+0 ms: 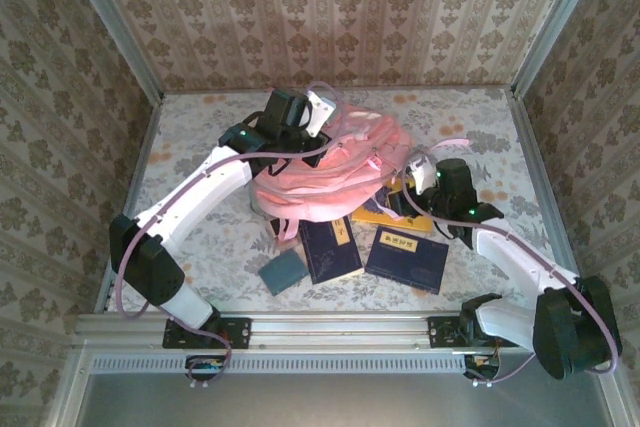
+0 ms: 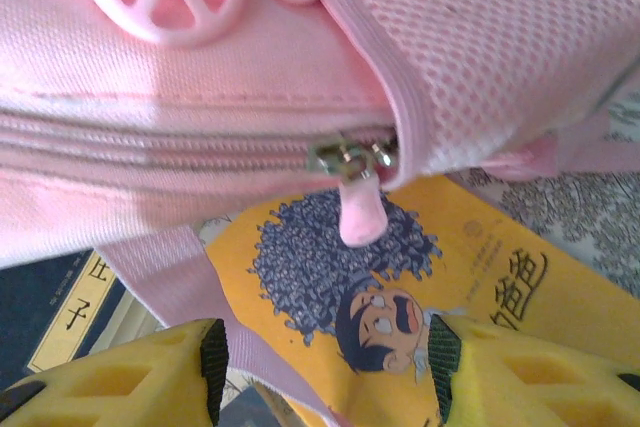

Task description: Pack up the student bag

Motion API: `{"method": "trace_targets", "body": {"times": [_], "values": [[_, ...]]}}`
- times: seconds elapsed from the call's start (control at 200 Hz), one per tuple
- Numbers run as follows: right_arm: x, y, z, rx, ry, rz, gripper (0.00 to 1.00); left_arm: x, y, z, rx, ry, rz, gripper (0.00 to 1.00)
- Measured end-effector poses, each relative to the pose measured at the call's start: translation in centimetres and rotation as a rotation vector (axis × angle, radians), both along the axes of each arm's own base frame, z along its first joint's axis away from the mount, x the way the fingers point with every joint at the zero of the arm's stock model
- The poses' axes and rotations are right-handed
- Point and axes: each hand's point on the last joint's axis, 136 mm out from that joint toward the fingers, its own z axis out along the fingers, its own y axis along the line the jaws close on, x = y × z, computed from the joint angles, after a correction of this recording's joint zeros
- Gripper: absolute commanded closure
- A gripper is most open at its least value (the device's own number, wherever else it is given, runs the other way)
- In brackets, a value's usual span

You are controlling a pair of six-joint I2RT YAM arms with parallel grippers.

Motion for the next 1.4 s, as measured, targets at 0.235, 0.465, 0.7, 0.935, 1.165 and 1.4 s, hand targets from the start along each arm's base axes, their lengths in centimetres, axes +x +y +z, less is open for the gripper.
{"method": "trace_targets", "body": {"times": [0.235, 0.465, 0.7, 0.935, 1.165, 1.4], "values": [[1.5, 0.3, -1.9, -0.068, 0.04, 0.032, 0.42, 0.4, -0.4, 1.8, -0.067, -0.038, 0.004, 1.0], [3.0, 0.3, -2.8, -0.111, 0.063, 0.035, 0.49, 0.6, -0.4, 3.2, -0.101, -0.07, 0.011, 1.0], [3.4, -1.6, -0.4, -0.091, 0.066, -0.131, 0.42, 0.6, -0.6, 2.4, -0.094, -0.014, 0.034, 0.49], [3.3, -5.2, 5.6, 0.01, 0.024, -0.442, 0.4, -1.5, -6.2, -4.2, 0.102, 0.125, -0.07, 0.21], [0.7, -7.5, 5.0, 0.022, 0.06, -0.569, 0.34, -5.3, -8.4, -12.8, 0.414, 0.227, -0.158, 0.17], [-1.7, -7.9, 2.5, 0.048, 0.115, -0.589, 0.35, -3.1, -6.8, -14.2, 0.562, 0.158, -0.065, 0.26]]}}
